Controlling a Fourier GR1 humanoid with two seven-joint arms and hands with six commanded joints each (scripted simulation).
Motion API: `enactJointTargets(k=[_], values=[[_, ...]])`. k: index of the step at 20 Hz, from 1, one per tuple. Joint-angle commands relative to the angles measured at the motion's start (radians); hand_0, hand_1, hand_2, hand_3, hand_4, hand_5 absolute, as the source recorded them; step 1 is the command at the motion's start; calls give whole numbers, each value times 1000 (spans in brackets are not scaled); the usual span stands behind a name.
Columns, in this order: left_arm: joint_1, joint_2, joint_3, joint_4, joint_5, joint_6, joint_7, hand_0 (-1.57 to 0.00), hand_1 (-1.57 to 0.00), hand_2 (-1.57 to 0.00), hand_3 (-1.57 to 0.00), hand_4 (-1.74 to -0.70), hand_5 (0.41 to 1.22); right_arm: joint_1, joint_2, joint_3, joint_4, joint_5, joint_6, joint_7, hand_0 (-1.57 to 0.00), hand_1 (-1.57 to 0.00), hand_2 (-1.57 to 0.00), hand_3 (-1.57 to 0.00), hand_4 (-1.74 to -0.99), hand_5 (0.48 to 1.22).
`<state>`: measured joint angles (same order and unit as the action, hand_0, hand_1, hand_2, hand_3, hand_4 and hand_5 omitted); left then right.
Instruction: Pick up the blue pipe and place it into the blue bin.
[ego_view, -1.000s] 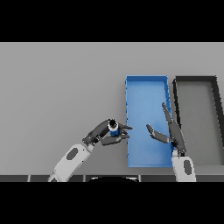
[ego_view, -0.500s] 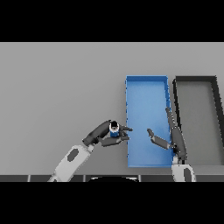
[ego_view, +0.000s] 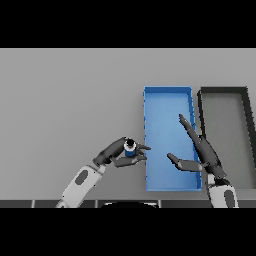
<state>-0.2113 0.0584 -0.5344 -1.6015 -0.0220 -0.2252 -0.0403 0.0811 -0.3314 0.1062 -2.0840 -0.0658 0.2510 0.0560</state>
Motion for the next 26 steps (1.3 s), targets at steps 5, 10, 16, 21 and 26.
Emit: enactJointTargets(k=[5, 10, 16, 21, 26], values=[[6, -5, 6, -1, -26, -18, -11, -1571, -1571, -1571, -1571, -1474, 1221, -117, -70, 76, -24, -29, 90, 158, 1, -1, -2, 1, -1230, 531], [0, -30, 16, 9, -44, -27, 3, -1571, -1571, -1571, -1571, -1475, 1221, -216, -62, 149, -20, -69, 136, 262, 1, 0, 0, 1, -1239, 522], [8, -45, 34, 22, -52, -62, -11, -1571, -1571, -1571, -1571, -1474, 1221, -363, -2, 253, 14, -112, 171, 344, 1, 1, 1, 1, -1201, 514], [13, -65, 53, 21, -22, -117, -9, -1571, -1571, -1571, -1571, -1459, 1221, -475, 74, 309, 110, -113, 190, 397, 1, 1, -1, 1, -1208, 512], [19, -75, 74, 22, -44, -123, 17, -1571, -1571, -1541, -1304, -1560, 1221, -545, 107, 317, 181, -132, 220, 401, -398, -437, -428, -307, -1303, 520]])
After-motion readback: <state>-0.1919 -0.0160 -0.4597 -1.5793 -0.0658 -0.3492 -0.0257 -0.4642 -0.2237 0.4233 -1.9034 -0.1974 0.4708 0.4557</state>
